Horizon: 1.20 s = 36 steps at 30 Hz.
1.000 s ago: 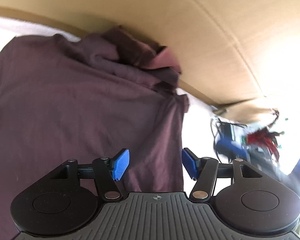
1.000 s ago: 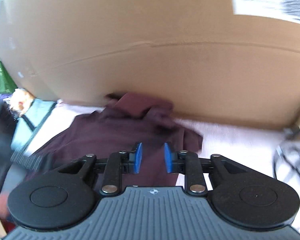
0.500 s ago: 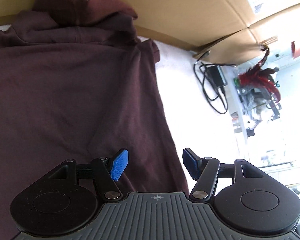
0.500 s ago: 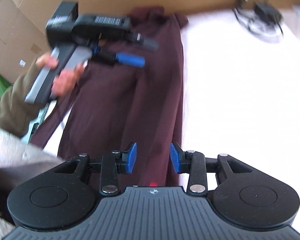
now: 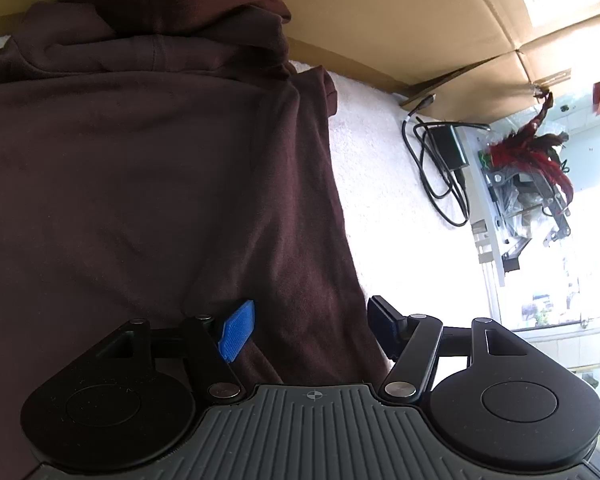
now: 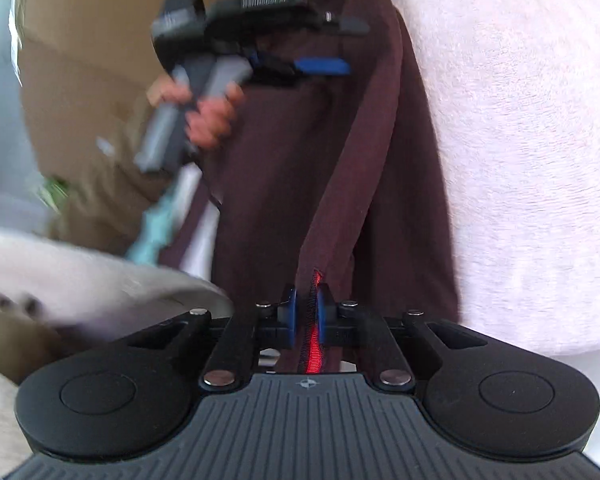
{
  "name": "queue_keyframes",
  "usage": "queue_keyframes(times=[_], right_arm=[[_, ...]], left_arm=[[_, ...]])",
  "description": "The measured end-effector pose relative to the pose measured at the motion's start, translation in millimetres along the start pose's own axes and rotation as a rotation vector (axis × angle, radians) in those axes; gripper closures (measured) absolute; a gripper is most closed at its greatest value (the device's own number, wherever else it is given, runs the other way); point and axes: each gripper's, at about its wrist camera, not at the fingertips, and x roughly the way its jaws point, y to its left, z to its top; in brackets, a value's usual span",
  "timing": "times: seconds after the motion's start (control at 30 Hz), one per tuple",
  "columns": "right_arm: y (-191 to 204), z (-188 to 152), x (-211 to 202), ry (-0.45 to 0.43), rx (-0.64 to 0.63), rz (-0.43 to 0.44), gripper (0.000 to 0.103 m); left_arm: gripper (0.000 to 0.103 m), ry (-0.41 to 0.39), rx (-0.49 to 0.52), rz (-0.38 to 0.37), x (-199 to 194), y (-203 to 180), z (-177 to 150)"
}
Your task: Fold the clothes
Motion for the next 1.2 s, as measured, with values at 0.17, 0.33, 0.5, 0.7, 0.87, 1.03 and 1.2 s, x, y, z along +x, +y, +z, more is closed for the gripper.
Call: queue_keyframes(times=[0.17, 0.33, 0.5, 0.7, 0.87, 1.03, 1.2], right_arm=[[-7.8, 9.4, 3.8, 0.088, -0.106, -0.319, 0.085], [22.4, 14.1, -15.1, -0.008, -0.206, -0.383, 0.047], [77.4, 7.6, -7.9, 0.001, -0.338, -0.283, 0.056], [105.2, -14.2, 46.4, 0.164, -0.456, -0.356, 0.079], [109.5, -25.5, 69.7, 0.177, -0.448, -0.517, 0.079], [115.2, -30.0, 89.7, 0.133, -0.412, -0.616, 0.077], [118.3, -33.0, 99.3, 0.1, -0.371, -0.64, 0.1]], left_arm=[[0.026, 0.003, -0.016, -0.012, -1.1, 2.6, 1.2], [0.022, -0.041, -0.044, -0.036, -23.7, 7.7, 4.2], [0.021, -0.07, -0.044, -0.025, -39.4, 12.3, 3.7], [0.021, -0.05, -0.058, -0.044, -33.5, 15.3, -5.8], [0.021, -0.029, -0.035, -0.072, -26.1, 10.0, -8.0], [0.021, -0.007, -0.014, -0.087, -14.7, 2.2, -2.7], [0.021, 0.022, 0.0, -0.077, -3.0, -1.5, 1.5]])
